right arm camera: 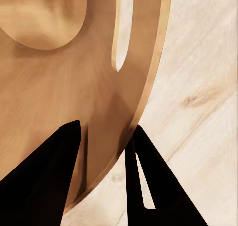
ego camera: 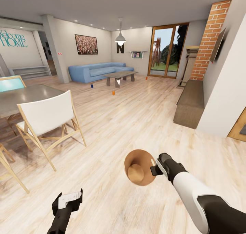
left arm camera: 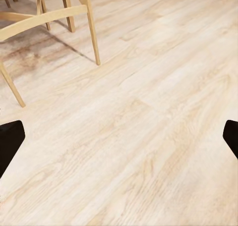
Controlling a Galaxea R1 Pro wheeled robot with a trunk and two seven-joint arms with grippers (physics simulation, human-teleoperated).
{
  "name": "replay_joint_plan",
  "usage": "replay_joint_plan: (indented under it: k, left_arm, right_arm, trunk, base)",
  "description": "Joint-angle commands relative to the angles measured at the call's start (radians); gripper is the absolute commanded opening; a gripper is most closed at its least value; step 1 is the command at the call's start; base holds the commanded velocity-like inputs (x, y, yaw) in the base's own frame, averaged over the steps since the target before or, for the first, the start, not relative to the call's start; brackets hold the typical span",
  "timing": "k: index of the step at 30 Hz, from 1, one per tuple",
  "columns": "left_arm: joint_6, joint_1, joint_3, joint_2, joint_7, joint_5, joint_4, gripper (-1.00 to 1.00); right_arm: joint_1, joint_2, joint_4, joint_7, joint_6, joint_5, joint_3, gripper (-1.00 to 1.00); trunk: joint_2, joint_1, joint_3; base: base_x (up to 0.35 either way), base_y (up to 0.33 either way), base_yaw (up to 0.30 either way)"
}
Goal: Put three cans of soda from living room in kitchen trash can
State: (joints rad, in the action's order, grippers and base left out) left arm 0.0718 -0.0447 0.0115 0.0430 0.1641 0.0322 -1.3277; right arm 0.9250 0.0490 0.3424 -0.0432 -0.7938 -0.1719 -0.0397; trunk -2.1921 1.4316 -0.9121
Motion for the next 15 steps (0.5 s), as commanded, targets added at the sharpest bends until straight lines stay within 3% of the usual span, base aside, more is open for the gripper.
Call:
replay_joint_plan:
  k: [1,4,7,10,11,15]
  left_arm:
    - [0.000,0.000,0.000,0.000,0.000,0.000,0.003,1.00]
    - [0.000,0.000,0.001,0.000,0.000,0.000,0.011,1.00]
    - [0.000,0.000,0.000,0.000,0.001,0.000,0.013,1.00]
    - [0.000,0.000,-0.008,0.000,0.001,0.000,0.015,1.00]
    - [0.000,0.000,-0.016,0.000,0.001,0.000,0.016,1.00]
    - [0.000,0.000,-0.022,0.000,0.002,-0.001,0.022,1.00]
  right_arm:
    - [-0.004,0.000,0.004,-0.003,0.017,0.014,0.004,-1.00]
    - [-0.042,0.000,0.004,-0.006,0.132,0.014,0.003,-1.00]
    - [-0.068,-0.005,0.005,-0.006,0.183,0.013,0.003,-1.00]
    - [-0.122,-0.026,0.005,-0.007,0.266,0.013,0.003,-1.00]
    - [-0.158,-0.045,0.004,-0.009,0.333,0.013,0.003,-1.00]
    - [-0.213,-0.076,0.005,-0.011,0.414,0.013,0.003,-1.00]
  trunk:
    - [0.007,-0.004,0.004]
    - [0.028,-0.016,0.014]
    - [0.049,-0.027,0.024]
    - [0.070,-0.039,0.035]
    - [0.077,-0.042,0.038]
    - [0.105,-0.058,0.051]
  base:
    - [0.000,0.000,0.000]
    - [0.000,0.000,0.000]
    - [0.000,0.000,0.000]
    - [0.000,0.000,0.000]
    - [0.000,0.000,0.000]
    - [0.000,0.000,0.000]
